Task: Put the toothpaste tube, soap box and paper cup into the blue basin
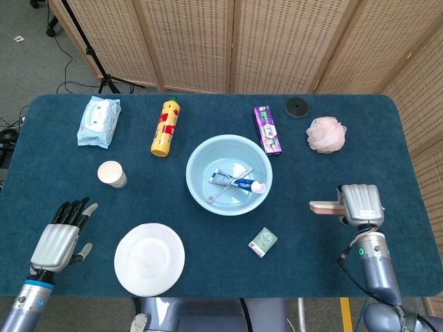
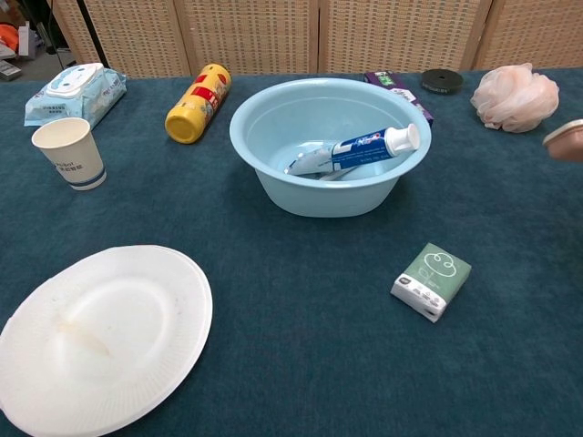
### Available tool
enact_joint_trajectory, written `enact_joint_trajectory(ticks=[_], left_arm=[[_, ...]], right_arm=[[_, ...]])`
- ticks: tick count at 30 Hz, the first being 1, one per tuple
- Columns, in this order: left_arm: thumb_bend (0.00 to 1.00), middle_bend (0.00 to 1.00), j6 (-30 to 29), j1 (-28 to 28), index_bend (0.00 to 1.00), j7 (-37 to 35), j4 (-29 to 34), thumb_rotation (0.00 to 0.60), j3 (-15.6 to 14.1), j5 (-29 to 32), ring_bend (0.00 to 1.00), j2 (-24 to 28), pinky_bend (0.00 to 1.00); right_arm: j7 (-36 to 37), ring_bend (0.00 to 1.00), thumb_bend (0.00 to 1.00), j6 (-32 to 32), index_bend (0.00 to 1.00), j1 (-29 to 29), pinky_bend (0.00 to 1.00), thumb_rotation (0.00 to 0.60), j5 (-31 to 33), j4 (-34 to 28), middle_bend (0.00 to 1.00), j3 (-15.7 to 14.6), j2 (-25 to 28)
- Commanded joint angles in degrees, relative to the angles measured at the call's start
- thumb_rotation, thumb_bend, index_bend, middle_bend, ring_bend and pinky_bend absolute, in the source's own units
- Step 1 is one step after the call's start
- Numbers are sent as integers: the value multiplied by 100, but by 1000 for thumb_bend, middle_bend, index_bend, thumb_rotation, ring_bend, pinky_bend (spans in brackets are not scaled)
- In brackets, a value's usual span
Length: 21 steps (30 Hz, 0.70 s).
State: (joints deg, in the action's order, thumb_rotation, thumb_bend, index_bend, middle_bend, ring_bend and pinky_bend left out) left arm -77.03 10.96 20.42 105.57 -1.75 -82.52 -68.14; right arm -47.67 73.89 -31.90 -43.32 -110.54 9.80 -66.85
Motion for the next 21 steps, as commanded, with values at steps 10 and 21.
enact_joint_trajectory(ticks=[10, 21], left_arm=[[301, 0, 252, 76, 50, -34, -240, 600, 53, 244, 0, -117, 50], [302, 0, 469, 153, 50, -94, -452, 600, 82, 426, 0, -252, 50]], right_arm=[[-807, 555, 234, -202, 722, -1119, 562, 600, 849, 260, 584, 719, -294], [-959, 555, 234, -455, 722, -1969, 562, 600, 1116, 848, 584, 862, -1001]])
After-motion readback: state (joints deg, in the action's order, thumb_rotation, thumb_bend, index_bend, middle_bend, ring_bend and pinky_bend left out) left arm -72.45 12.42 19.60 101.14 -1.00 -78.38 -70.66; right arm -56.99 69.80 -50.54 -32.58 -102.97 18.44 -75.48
